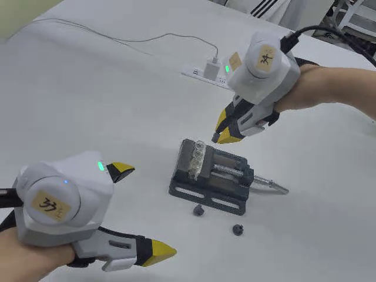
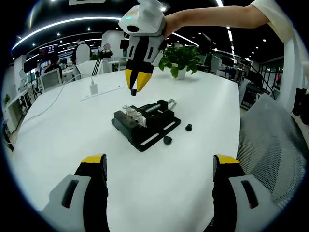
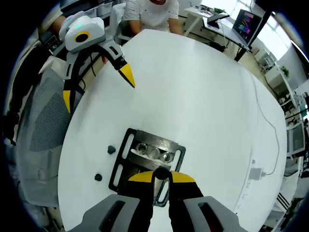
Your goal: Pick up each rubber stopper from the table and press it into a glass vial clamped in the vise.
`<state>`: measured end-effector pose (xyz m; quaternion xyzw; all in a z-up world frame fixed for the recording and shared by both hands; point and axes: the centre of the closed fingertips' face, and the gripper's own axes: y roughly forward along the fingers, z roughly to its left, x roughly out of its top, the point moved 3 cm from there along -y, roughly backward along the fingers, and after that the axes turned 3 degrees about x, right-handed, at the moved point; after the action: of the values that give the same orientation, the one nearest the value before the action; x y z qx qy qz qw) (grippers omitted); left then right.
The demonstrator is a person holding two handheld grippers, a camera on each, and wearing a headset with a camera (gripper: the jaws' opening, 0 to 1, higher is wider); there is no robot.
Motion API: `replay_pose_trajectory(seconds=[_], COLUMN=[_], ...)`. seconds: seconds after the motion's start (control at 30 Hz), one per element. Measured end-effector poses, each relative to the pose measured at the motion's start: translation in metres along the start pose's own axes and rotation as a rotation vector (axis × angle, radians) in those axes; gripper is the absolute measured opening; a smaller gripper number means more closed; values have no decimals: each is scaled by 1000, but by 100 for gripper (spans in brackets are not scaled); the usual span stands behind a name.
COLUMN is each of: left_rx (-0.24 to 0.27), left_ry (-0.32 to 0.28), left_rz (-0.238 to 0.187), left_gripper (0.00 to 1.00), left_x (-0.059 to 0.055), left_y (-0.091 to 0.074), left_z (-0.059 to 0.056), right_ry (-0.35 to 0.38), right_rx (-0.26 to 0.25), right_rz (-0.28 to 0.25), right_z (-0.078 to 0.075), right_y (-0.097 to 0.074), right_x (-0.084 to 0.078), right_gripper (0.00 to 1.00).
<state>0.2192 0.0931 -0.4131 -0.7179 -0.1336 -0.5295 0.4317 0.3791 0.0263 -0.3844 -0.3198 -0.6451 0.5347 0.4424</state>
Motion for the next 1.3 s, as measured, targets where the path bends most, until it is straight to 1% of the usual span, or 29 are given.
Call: replay_pose_trajectory(seconds=[0.07,0.2,0.27,0.33,0.53,0.73,0.97,1.07,1.1,1.2,1.23,1.3], left_rx=[4,10,13,14,19,22,21,19,17,18,19,21], left_ry=[-2,-15,-18,-23,-36,-44,-55,-58,-59,-62,-63,-65], left_rz=[2,2,0,0,3,4,3,4,5,4,3,4], left_gripper=[89,89,89,89,88,88,87,87,87,86,86,86], left_x=[-1,-3,-4,-5,-9,-12,-12,-14,-14,-14,-15,-15], left_y=[0,0,0,0,-1,-2,-1,0,1,0,0,0], left_z=[1,1,1,0,0,0,-2,-3,-3,-4,-4,-3], right_ry=[-1,-5,-5,-7,-14,-12,-7,-4,2,6,2,17], right_rx=[1,16,23,24,32,32,34,38,40,40,44,46], right_rz=[23,33,39,51,66,77,84,96,93,106,116,117], right_z=[-3,-6,-6,-3,5,6,6,4,4,3,1,-1], right_y=[4,11,13,15,17,17,16,16,16,19,20,20], right_x=[1,3,3,4,7,8,8,7,7,8,5,5], right_gripper=[6,6,6,6,6,6,6,6,6,6,6,6])
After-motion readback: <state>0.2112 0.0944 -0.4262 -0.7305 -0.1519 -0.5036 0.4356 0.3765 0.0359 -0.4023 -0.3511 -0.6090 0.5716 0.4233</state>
